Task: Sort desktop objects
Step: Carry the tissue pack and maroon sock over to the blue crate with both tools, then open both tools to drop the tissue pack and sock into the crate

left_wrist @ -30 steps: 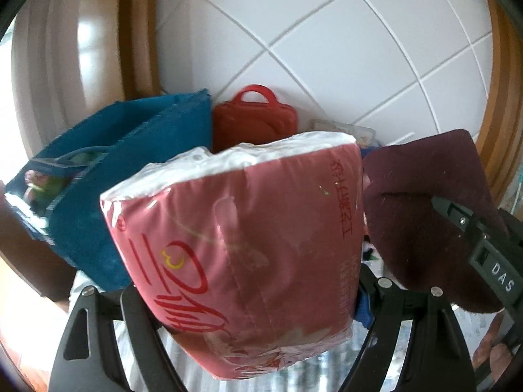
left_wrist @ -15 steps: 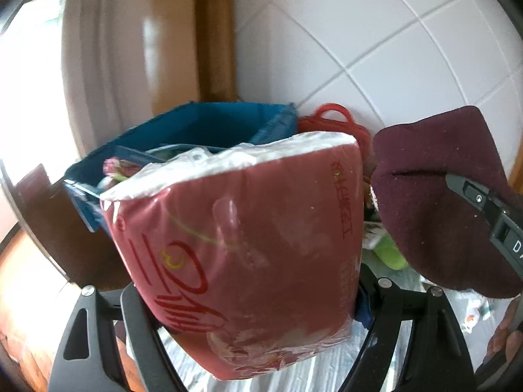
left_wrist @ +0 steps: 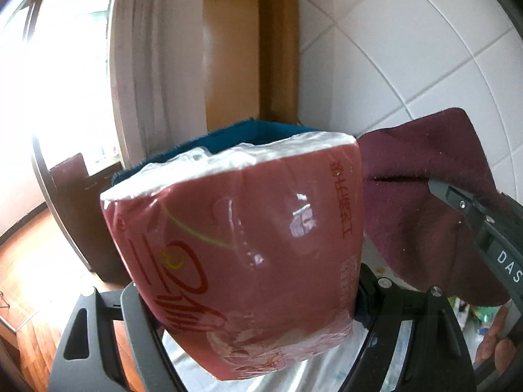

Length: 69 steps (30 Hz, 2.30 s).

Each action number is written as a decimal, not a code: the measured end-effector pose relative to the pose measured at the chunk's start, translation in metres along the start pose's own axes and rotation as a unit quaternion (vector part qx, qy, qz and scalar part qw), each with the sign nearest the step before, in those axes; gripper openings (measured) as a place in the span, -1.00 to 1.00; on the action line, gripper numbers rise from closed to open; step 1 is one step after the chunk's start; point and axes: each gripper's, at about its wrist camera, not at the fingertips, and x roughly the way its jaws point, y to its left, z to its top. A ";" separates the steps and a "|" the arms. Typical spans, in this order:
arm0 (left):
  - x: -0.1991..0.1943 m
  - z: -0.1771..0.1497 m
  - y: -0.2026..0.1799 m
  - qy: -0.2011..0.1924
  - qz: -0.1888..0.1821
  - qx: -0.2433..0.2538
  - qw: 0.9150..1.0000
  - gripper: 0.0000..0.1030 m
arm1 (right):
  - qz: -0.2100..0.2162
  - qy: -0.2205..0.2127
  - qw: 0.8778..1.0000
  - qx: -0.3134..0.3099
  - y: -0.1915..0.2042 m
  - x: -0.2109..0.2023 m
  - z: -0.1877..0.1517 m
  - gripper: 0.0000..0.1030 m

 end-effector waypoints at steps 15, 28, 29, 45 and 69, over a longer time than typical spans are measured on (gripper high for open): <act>0.103 0.093 0.110 -0.019 0.001 0.037 0.999 0.60 | -0.037 -0.019 0.999 0.034 0.070 0.123 0.055 -0.47; 0.173 0.134 0.105 0.022 -0.075 0.075 0.994 0.66 | -0.106 0.003 0.994 0.029 0.070 0.185 0.085 -0.45; 0.174 0.133 0.106 0.026 -0.080 0.076 0.994 0.69 | -0.111 0.007 0.993 0.029 0.069 0.188 0.085 -0.44; 0.190 0.133 0.110 0.039 -0.090 0.077 0.992 1.00 | -0.150 0.023 0.988 0.033 0.061 0.199 0.074 0.86; 0.117 0.081 0.098 0.027 -0.102 0.081 0.991 1.00 | -0.187 0.047 0.980 0.038 0.066 0.132 0.041 1.00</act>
